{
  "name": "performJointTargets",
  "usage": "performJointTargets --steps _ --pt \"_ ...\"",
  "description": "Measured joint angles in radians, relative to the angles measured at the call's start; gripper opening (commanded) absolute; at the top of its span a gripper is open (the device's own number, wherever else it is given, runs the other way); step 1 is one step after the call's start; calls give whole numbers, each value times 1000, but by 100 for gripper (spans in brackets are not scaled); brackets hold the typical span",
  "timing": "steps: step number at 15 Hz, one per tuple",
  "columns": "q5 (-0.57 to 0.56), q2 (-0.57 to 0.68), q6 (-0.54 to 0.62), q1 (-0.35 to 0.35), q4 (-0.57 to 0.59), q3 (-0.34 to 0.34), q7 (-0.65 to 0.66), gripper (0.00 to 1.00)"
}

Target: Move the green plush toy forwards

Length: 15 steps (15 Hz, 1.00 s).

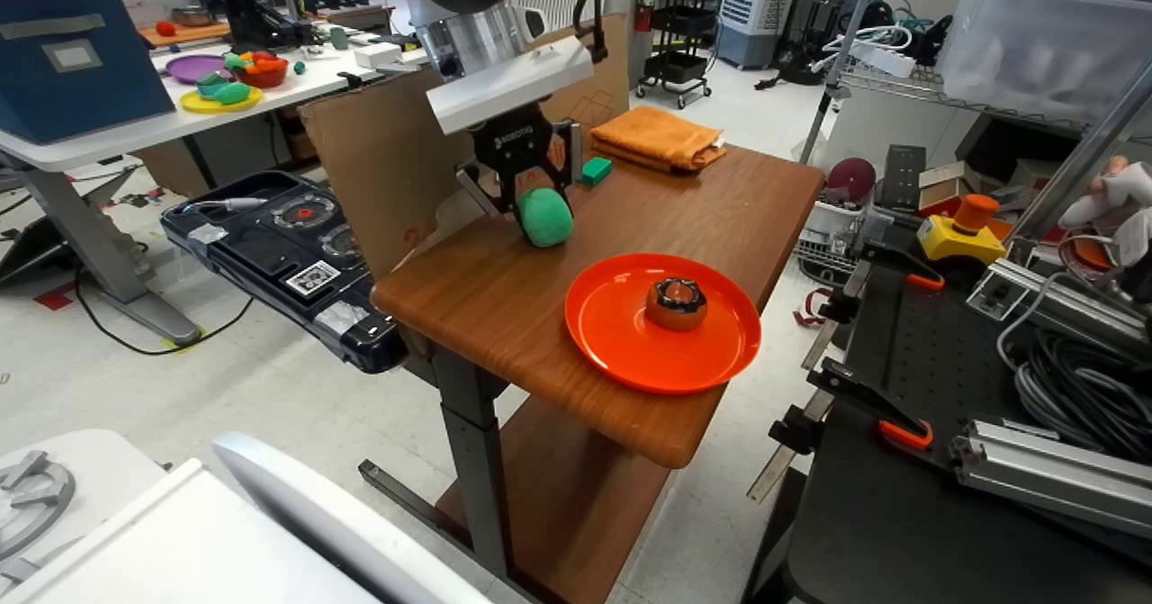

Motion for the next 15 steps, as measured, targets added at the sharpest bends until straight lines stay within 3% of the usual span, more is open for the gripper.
performJointTargets --steps 6,15 --pt "-4 -55 -14 11 -39 14 -26 3" --pt "-53 -303 24 -44 -461 -35 -52 6"
